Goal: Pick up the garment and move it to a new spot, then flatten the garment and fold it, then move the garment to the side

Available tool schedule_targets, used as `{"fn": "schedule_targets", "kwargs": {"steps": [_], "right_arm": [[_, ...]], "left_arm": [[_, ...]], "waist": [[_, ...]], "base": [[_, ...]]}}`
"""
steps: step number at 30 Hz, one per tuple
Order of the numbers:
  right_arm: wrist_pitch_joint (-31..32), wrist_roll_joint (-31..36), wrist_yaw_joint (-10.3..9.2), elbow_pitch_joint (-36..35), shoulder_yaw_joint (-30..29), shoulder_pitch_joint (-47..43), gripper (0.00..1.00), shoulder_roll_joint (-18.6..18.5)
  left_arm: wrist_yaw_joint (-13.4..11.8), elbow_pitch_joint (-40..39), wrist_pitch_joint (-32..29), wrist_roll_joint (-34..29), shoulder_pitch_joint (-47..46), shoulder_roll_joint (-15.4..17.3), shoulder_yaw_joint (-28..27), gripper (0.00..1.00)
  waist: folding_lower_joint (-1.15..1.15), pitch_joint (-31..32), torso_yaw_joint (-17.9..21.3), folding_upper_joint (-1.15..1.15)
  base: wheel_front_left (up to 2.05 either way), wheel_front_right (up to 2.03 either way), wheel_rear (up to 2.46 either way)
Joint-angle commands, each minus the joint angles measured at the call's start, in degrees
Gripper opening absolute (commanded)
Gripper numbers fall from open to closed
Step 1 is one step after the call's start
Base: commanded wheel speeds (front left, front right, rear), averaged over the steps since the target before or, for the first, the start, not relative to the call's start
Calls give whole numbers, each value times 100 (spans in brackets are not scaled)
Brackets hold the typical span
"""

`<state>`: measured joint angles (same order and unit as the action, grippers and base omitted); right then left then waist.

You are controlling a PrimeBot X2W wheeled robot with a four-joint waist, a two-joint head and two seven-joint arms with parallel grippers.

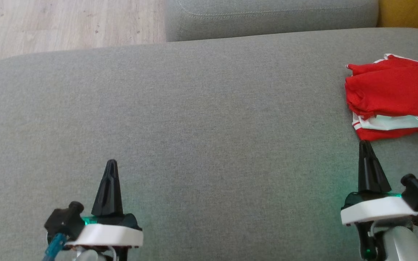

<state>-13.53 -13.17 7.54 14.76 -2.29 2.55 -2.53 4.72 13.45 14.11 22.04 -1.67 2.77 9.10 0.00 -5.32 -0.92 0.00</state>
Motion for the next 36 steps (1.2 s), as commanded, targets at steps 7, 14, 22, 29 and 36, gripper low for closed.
{"fn": "schedule_targets", "kwargs": {"steps": [7, 14, 22, 29, 36], "right_arm": [[121, -580, -1, -186, -26, 207, 0, -27], [228, -1049, -1, -178, -37, 216, 0, -37], [352, -1583, -1, -171, -53, 226, 0, -47], [462, -2049, -2, -165, -69, 235, 0, -54], [574, -2514, -2, -158, -86, 244, 0, -60]], "left_arm": [[27, -155, -131, 515, -223, 29, -128, 0], [43, -133, -236, 939, -240, 43, -197, 0], [61, -120, -358, 1421, -256, 56, -280, 0], [77, -111, -467, 1839, -267, 65, -356, 0], [92, -99, -577, 2256, -280, 73, -433, 0]], "waist": [[0, 33, 6, 0], [0, 63, 11, 0], [0, 98, 17, 0], [0, 128, 22, 0], [0, 158, 28, 0]], "base": [[0, 0, 0], [0, 0, 0], [0, 0, 0], [0, 0, 0], [0, 0, 0]]}}
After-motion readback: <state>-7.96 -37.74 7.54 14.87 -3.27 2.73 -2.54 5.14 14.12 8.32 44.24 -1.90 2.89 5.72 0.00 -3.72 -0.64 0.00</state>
